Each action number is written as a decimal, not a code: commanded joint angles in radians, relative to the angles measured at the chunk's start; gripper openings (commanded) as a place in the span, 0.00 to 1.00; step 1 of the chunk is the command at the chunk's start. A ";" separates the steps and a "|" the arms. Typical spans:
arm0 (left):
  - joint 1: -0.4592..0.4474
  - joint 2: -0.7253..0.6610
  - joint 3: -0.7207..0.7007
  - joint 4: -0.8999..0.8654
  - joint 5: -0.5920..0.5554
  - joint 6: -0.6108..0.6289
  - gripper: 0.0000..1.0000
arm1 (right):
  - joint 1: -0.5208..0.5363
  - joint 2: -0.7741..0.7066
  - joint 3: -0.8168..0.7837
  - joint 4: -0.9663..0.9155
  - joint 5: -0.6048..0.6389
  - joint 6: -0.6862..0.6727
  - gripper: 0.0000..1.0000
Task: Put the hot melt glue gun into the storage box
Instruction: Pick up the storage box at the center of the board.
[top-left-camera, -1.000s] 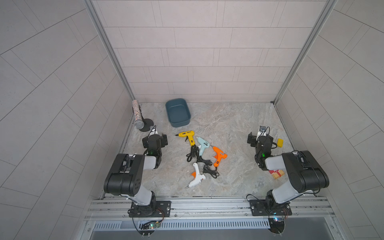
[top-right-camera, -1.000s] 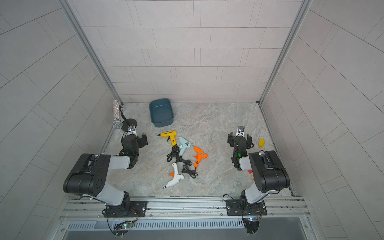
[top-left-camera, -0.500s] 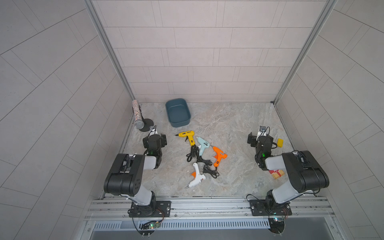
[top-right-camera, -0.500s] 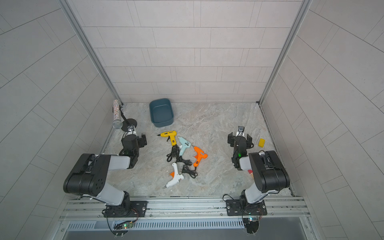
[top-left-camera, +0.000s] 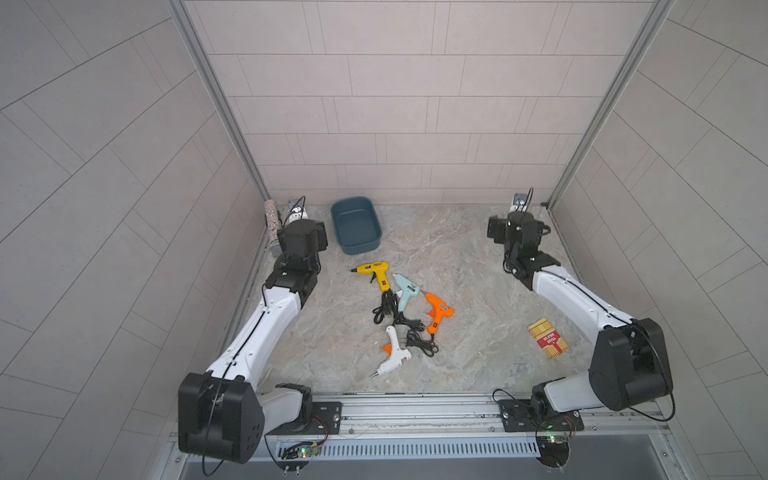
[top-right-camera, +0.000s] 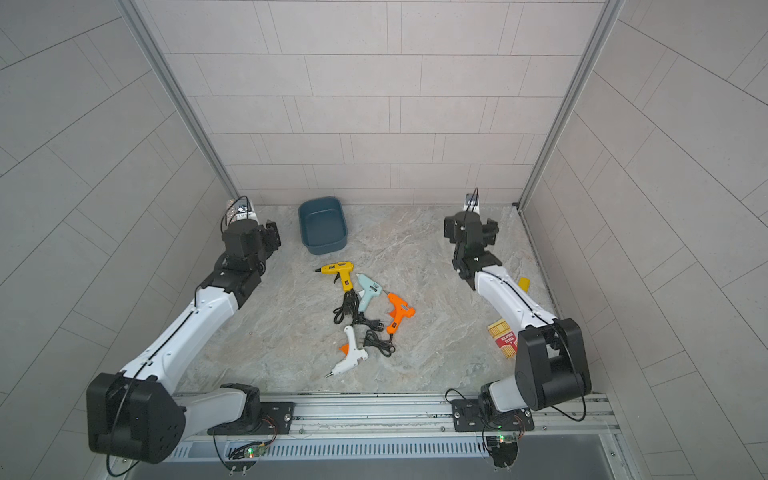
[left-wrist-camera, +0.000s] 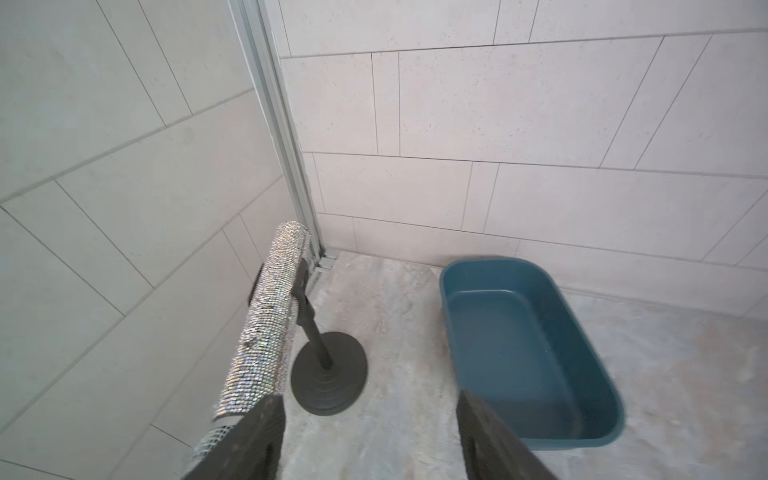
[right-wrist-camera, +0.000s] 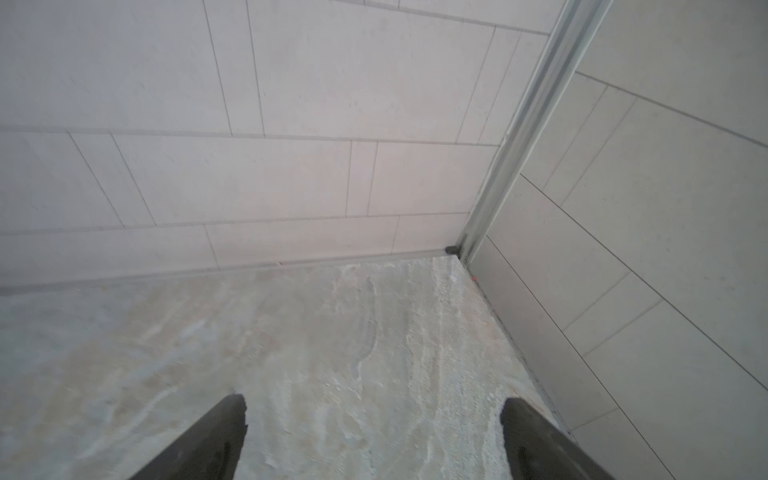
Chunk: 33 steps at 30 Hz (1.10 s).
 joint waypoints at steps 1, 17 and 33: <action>-0.010 0.151 0.117 -0.344 0.112 -0.149 0.69 | 0.006 0.050 0.143 -0.535 -0.117 0.160 1.00; -0.017 0.755 0.768 -0.746 0.164 -0.395 0.63 | 0.101 -0.019 0.165 -0.805 -0.322 0.174 0.96; -0.010 1.091 1.104 -0.871 0.072 -0.341 0.54 | 0.113 -0.042 0.125 -0.859 -0.327 0.172 0.97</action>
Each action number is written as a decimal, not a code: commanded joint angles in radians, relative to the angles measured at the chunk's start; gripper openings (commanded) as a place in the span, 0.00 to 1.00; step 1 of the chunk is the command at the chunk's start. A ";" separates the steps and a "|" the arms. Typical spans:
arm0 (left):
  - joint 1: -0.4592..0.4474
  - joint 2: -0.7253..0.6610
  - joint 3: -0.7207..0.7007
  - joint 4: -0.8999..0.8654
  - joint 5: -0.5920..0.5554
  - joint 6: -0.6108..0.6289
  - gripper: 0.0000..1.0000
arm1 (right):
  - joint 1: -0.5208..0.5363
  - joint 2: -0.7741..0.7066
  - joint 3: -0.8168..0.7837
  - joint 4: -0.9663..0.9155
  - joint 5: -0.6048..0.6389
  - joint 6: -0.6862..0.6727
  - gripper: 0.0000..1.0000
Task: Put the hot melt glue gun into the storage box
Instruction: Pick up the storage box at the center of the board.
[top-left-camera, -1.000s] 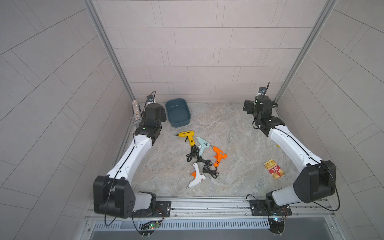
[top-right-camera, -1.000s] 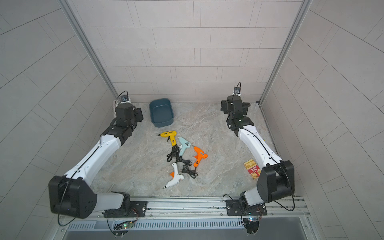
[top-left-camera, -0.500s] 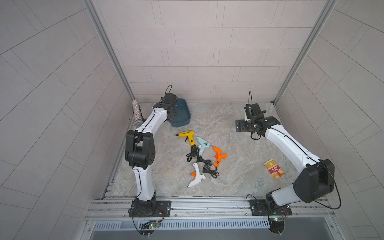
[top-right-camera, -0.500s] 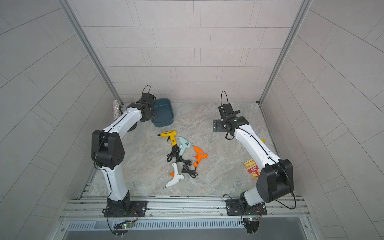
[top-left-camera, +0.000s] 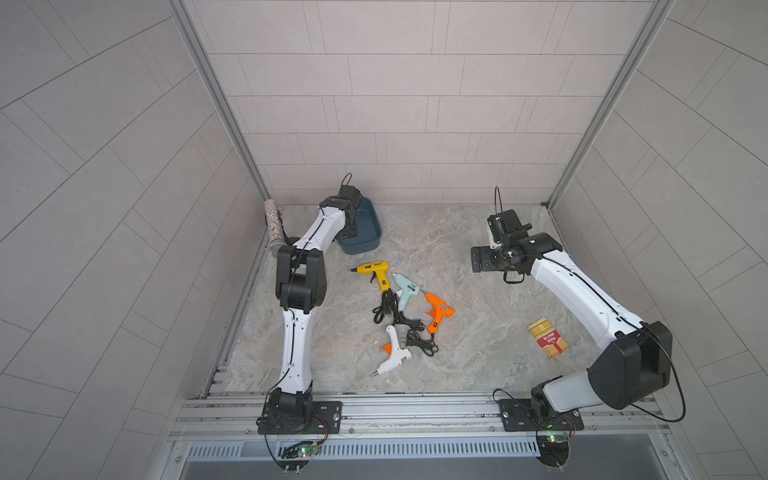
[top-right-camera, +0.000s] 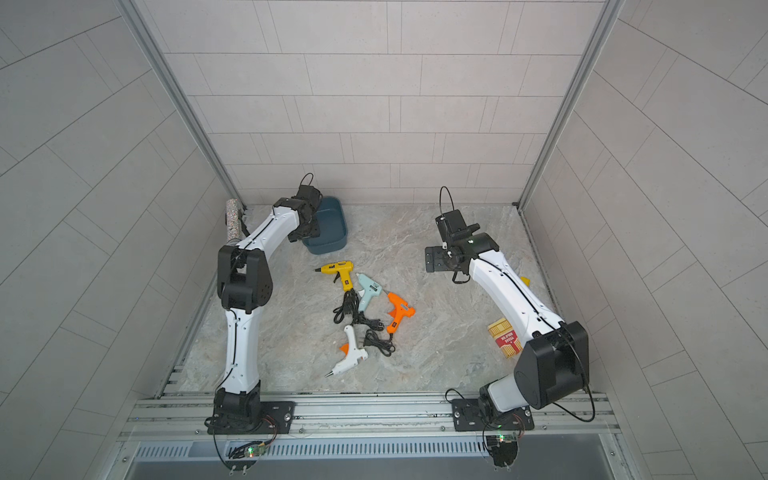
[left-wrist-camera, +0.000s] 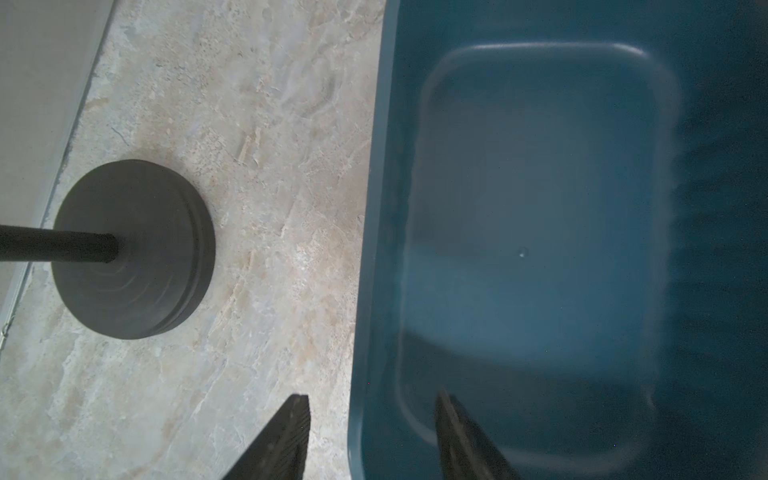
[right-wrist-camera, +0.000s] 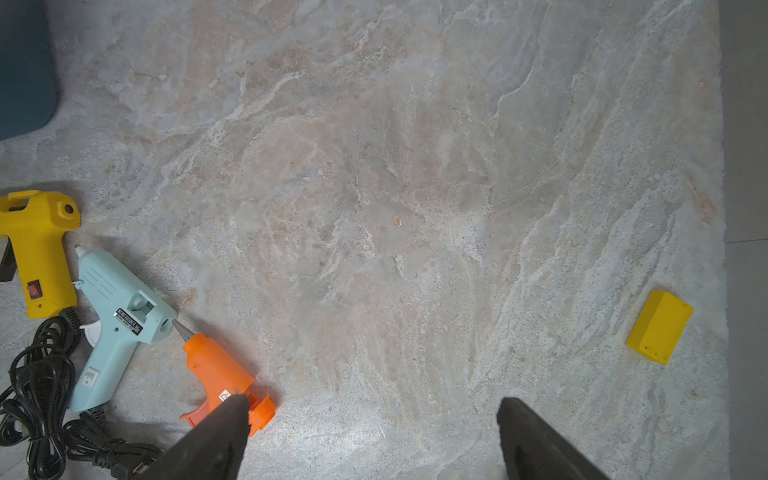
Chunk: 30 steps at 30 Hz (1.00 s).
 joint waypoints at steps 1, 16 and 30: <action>0.002 0.043 0.062 -0.038 -0.024 0.022 0.53 | 0.005 -0.037 -0.019 -0.033 0.010 0.006 0.97; 0.000 0.083 0.103 -0.051 0.162 0.082 0.03 | 0.005 -0.061 -0.037 -0.038 0.021 0.002 0.97; -0.163 -0.223 -0.239 0.189 0.190 -0.342 0.00 | 0.011 -0.093 -0.029 -0.046 0.030 0.011 0.96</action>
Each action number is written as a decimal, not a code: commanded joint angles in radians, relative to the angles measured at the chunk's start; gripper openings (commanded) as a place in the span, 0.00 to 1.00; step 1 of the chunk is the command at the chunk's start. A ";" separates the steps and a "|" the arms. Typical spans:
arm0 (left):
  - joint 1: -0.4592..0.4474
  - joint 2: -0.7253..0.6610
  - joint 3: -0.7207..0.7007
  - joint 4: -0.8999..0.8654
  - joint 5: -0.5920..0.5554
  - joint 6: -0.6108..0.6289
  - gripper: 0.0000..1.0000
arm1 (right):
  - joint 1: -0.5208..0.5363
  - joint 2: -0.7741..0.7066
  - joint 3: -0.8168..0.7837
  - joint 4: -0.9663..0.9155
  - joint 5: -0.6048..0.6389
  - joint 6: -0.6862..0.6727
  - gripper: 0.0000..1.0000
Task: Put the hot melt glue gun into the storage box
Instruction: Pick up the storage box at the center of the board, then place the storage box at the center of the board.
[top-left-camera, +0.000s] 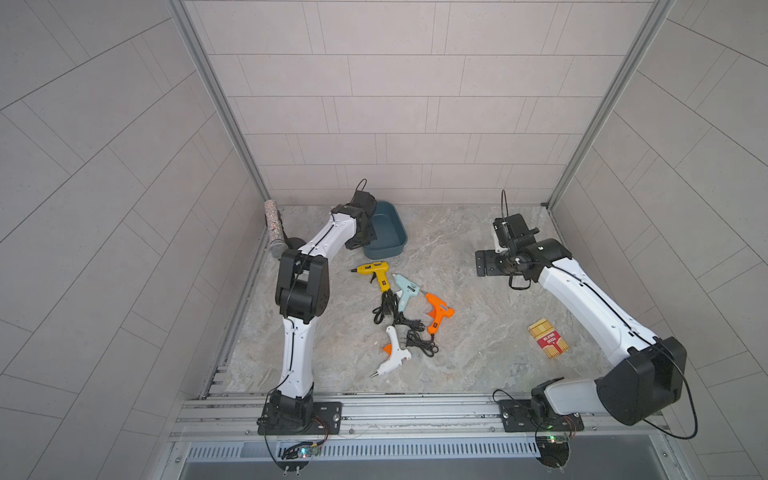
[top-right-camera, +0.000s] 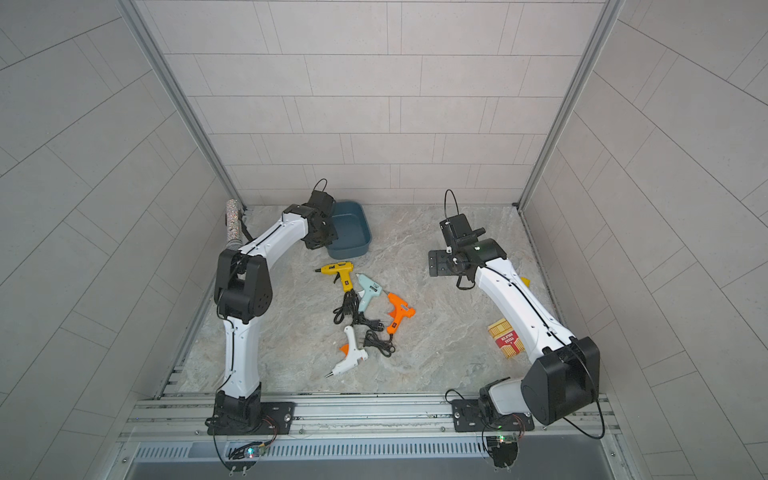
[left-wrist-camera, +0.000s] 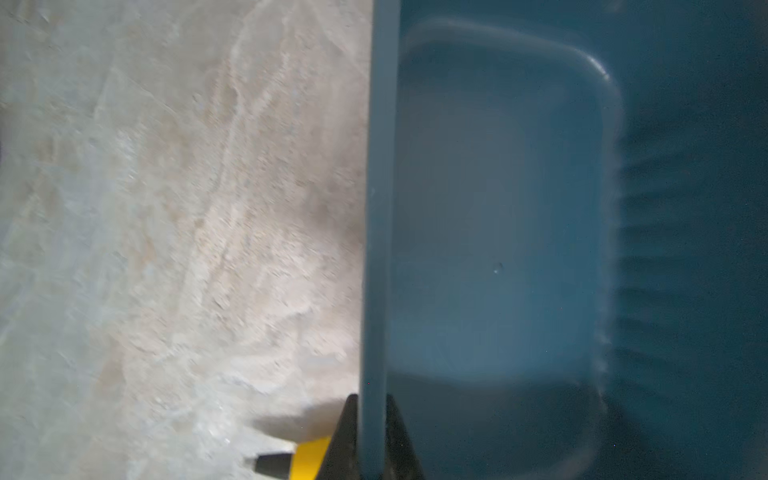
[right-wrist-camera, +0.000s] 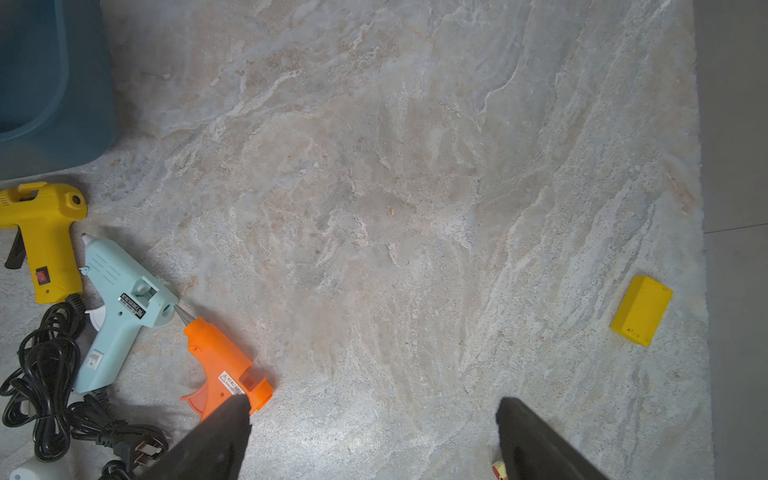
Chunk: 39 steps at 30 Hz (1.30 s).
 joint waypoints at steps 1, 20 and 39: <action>-0.042 -0.054 -0.044 0.093 -0.023 -0.199 0.00 | 0.010 -0.028 0.002 -0.031 0.024 0.011 0.96; -0.336 0.045 -0.119 0.239 -0.121 -0.695 0.00 | 0.008 -0.099 -0.027 -0.072 0.094 0.002 0.97; -0.389 -0.104 -0.268 0.276 -0.143 -0.658 0.64 | 0.013 -0.144 -0.041 -0.113 0.027 0.000 0.97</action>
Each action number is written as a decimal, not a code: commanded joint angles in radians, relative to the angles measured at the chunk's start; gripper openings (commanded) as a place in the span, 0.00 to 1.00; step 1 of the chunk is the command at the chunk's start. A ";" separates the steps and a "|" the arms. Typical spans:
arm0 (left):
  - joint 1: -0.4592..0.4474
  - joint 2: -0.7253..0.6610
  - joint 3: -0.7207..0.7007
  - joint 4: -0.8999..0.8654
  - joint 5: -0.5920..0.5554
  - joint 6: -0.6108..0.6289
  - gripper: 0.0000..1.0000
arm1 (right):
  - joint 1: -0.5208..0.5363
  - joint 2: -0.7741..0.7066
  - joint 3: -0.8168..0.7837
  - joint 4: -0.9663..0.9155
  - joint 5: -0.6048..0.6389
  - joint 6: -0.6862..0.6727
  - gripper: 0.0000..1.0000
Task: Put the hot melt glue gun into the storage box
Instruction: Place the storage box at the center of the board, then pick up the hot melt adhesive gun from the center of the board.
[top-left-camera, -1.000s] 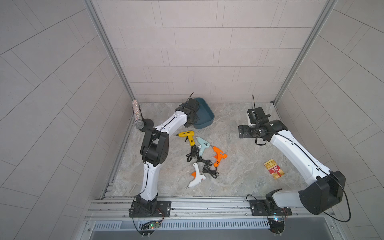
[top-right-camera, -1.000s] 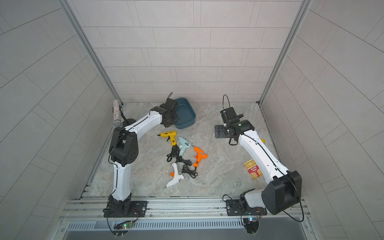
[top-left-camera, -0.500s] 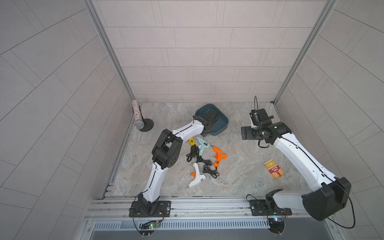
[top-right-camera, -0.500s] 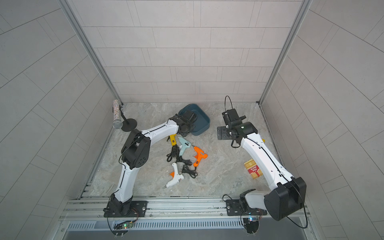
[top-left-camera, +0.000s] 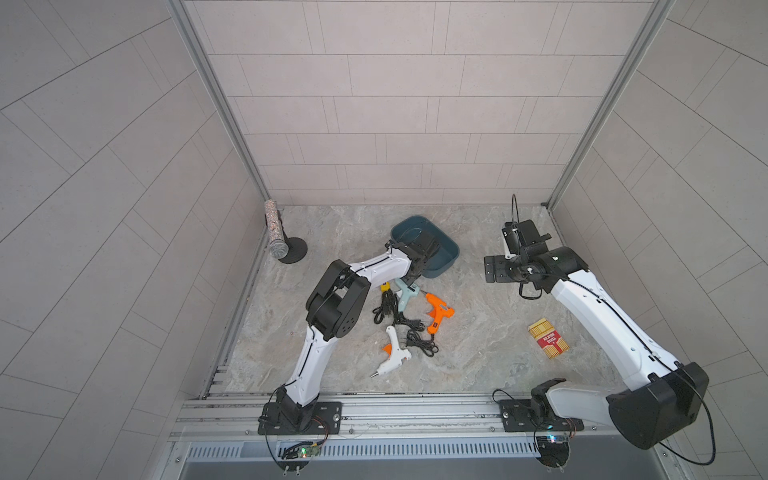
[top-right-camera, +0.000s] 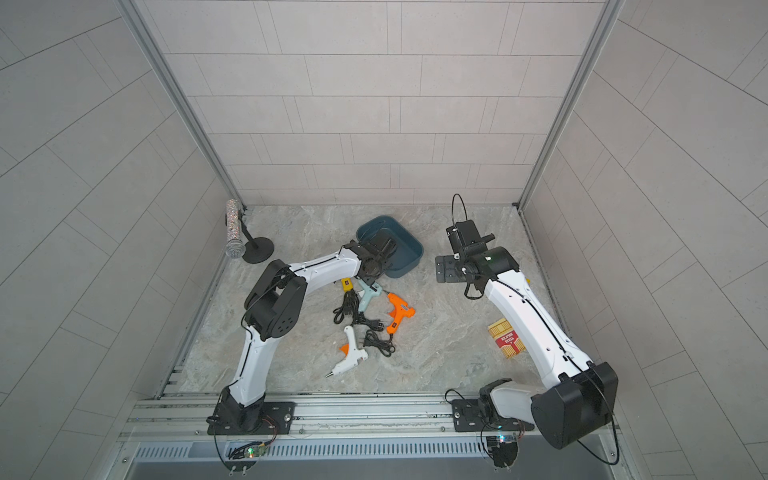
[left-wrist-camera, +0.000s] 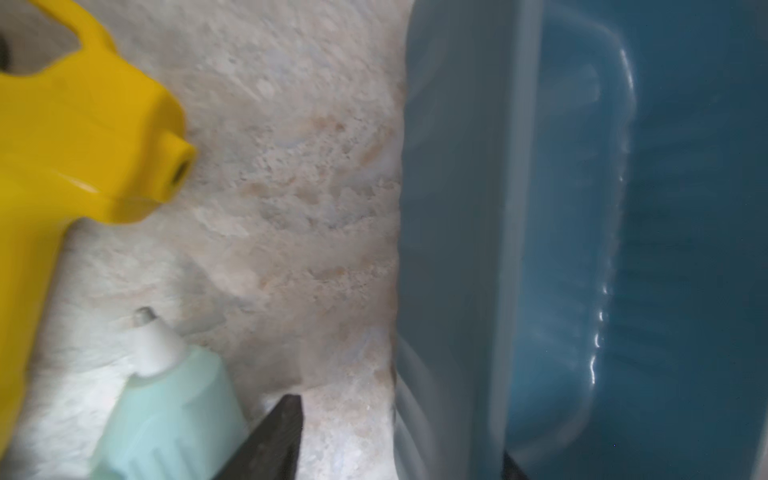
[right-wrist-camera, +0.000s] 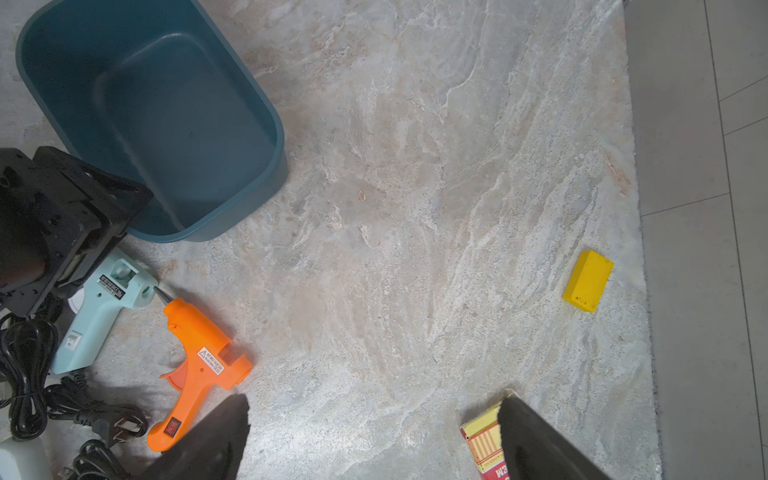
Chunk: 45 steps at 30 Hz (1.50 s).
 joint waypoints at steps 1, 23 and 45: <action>0.002 -0.158 -0.047 0.010 -0.033 0.084 0.66 | 0.015 -0.027 -0.012 -0.040 -0.035 0.001 0.97; 0.454 -1.062 -0.617 -0.156 0.002 0.598 0.66 | 0.339 0.476 0.089 0.032 0.022 0.005 0.90; 0.580 -1.089 -0.730 -0.159 0.103 0.654 0.64 | 0.338 0.756 0.187 0.115 -0.022 -0.008 0.82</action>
